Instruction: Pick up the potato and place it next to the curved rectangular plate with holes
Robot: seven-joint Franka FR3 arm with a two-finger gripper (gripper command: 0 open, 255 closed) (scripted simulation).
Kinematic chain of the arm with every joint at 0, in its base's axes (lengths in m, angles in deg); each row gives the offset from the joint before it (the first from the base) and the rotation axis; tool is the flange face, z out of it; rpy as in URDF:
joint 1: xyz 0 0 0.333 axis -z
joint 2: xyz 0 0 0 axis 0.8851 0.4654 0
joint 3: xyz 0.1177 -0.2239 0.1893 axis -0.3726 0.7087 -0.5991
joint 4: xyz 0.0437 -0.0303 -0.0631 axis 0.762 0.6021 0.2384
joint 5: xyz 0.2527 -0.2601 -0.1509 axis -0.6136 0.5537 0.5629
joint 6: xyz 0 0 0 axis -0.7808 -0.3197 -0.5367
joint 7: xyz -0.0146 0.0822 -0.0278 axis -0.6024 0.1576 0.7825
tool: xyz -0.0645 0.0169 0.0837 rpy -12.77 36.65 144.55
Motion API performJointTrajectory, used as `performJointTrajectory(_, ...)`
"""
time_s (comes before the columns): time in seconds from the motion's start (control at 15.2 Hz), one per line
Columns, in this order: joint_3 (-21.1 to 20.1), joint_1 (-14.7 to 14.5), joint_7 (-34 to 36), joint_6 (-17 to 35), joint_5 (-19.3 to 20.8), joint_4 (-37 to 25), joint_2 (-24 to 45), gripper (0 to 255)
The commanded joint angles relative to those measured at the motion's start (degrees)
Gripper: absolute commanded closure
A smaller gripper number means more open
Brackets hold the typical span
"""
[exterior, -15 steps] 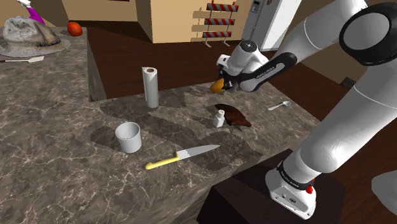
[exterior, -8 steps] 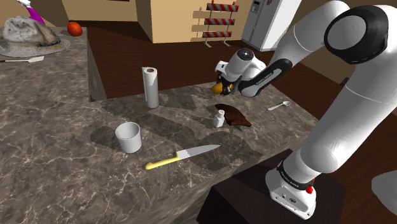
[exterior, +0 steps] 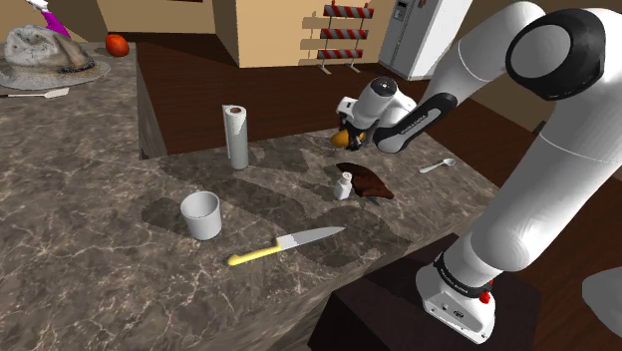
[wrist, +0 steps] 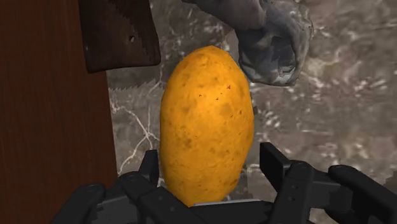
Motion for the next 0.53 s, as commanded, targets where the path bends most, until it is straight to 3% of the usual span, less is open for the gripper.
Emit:
performJointTrajectory(0.0, -0.1, -0.1, 0.0, -0.1, 0.0, 0.1, 0.2, 0)
performJointTrajectory(0.26, 0.0, -0.1, 0.1, 0.1, 0.2, 0.3, 0.2, 0)
performJointTrajectory(0.46, -2.0, 0.0, -4.7, -4.3, -4.8, 4.0, -7.4, 0)
